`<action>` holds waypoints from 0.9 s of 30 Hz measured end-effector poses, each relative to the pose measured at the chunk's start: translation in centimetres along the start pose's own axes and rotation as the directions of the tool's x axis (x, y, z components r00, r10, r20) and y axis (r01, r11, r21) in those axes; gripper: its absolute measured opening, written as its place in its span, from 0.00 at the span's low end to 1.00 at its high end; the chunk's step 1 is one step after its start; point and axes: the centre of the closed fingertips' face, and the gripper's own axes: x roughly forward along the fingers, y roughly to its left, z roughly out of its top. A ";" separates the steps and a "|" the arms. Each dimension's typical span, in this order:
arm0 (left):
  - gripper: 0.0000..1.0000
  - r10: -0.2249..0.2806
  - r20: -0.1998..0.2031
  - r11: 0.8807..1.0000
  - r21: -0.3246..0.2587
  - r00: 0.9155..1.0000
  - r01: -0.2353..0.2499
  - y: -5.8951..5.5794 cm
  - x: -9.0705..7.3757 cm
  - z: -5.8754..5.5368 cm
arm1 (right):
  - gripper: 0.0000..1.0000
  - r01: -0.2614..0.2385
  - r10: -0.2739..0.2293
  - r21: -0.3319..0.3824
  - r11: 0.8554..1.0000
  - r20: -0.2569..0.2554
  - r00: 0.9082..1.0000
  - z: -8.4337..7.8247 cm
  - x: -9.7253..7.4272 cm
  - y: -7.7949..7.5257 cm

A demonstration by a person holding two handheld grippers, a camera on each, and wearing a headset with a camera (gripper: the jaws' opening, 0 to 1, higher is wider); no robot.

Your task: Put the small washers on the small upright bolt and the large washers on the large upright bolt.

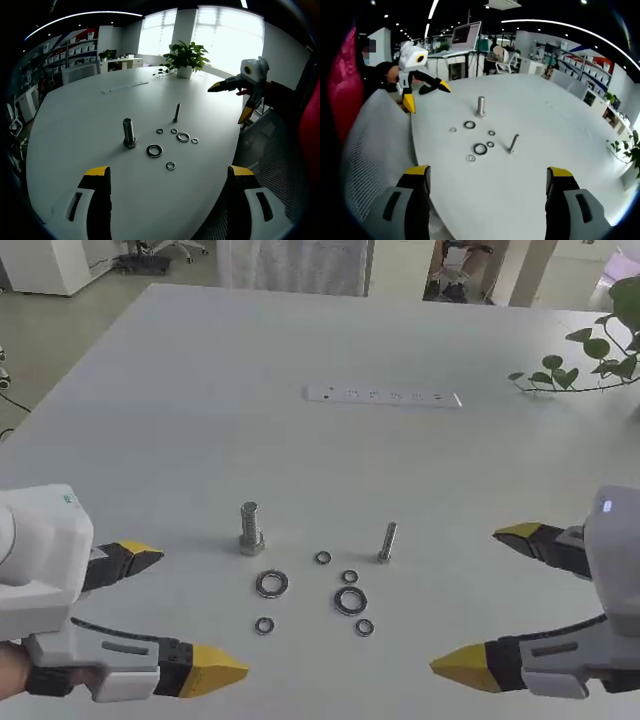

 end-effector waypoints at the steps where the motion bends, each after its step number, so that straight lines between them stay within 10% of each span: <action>1: 0.96 -0.001 -0.002 1.000 -0.001 1.000 0.001 0.0 0.0 0.0 | 0.95 0.001 -0.001 0.000 1.000 -0.001 1.000 0.0 0.0 0.0; 27: 0.95 0.002 -0.002 1.000 -0.002 1.000 -0.002 0.1 0.1 0.1 | 0.93 -0.005 0.005 0.006 1.000 -0.007 1.000 -0.3 0.2 -0.2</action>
